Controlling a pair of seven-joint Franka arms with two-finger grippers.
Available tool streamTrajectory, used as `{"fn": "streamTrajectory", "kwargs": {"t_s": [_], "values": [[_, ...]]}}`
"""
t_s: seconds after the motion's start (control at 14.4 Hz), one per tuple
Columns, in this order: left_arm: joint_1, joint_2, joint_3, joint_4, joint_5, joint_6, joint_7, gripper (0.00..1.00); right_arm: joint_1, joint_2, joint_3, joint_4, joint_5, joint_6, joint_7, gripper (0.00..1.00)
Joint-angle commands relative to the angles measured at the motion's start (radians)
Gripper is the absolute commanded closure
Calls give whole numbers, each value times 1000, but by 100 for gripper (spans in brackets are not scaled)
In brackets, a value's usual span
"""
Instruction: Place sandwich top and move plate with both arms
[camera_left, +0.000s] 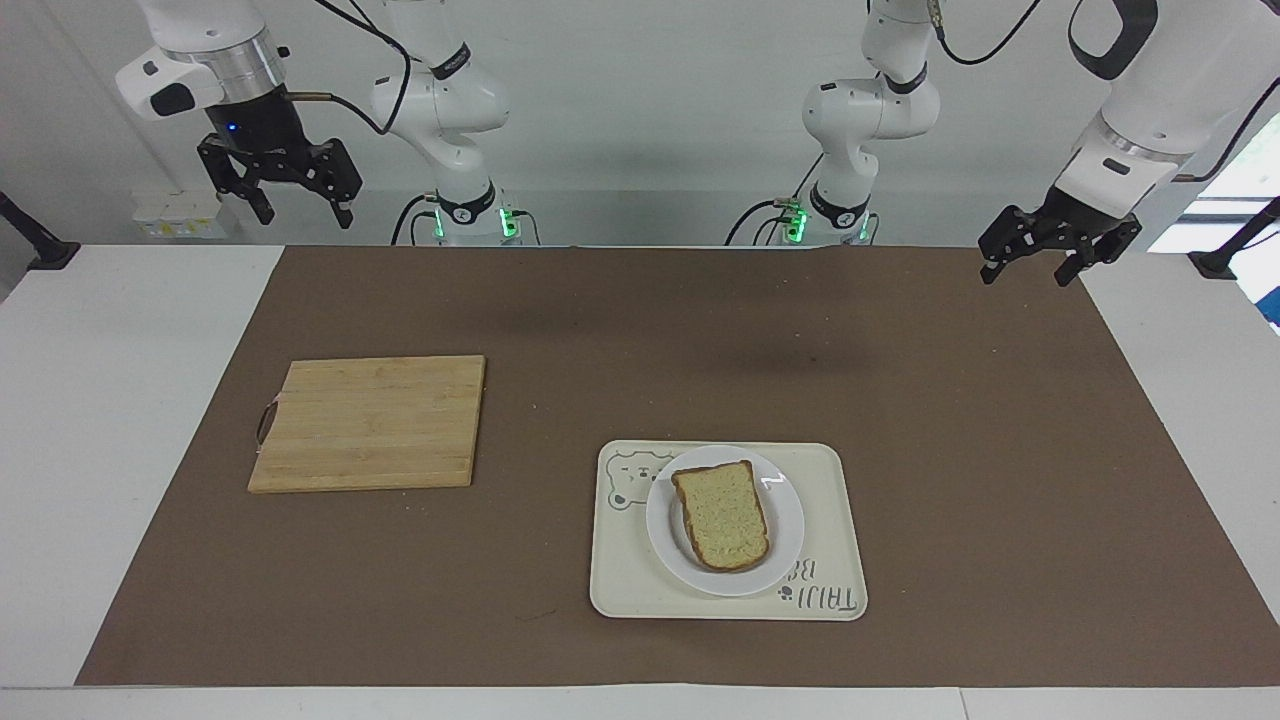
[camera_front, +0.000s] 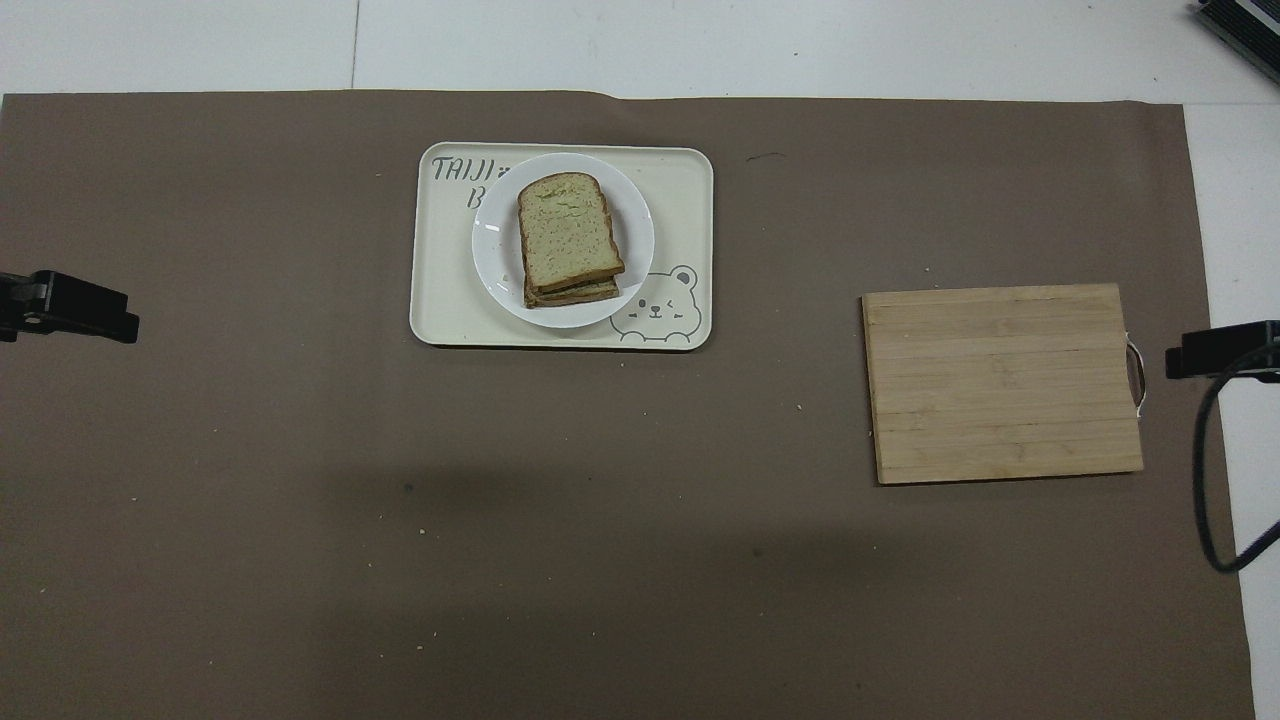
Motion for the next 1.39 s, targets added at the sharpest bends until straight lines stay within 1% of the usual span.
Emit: {"fn": "streamTrajectory", "kwargs": {"t_s": [0.0,0.07,1.32], "values": [[0,-37,-4,-3,54,-76,12,0,-8,-14,7,-18,0,1,18,0],[-1,-46,-4,-5,58,-80,12,0,-8,-16,7,-18,0,1,18,0],[-4,-50,-5,-17,22,-81,-2,0,-8,-16,7,-18,0,1,18,0]]}}
